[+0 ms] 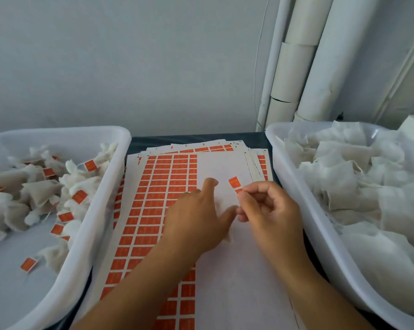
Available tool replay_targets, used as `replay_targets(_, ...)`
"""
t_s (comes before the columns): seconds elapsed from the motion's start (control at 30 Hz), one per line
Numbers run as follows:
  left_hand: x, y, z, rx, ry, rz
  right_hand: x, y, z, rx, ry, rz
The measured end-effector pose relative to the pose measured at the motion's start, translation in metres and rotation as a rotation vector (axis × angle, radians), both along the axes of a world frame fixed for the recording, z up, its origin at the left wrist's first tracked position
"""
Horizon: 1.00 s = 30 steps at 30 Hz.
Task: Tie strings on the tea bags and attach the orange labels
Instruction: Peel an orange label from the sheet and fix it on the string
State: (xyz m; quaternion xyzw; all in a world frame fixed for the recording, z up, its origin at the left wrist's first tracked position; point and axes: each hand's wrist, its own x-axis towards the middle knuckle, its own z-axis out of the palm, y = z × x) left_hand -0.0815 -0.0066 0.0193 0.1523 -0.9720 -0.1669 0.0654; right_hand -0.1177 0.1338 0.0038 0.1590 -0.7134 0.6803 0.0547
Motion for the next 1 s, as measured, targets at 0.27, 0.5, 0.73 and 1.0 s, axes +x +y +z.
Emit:
replay_targets(0.27, -0.023, -0.004, 0.005, 0.289, -0.016, -0.073, -0.012, 0.008, -0.006, -0.024, -0.026, -0.023)
replay_targets(0.5, 0.014, -0.018, -0.001, 0.575, 0.284, -0.134, -0.008, 0.004, -0.004, -0.086, -0.024, 0.053)
replay_targets(0.73, 0.039, -0.018, -0.004, 1.003, 0.410, -0.143, -0.001, 0.004, 0.001, -0.148, -0.029, 0.166)
replay_targets(1.0, 0.054, -0.017, -0.003, 1.065, 0.403, -0.164, 0.011, 0.002, 0.006, -0.150, 0.067, 0.342)
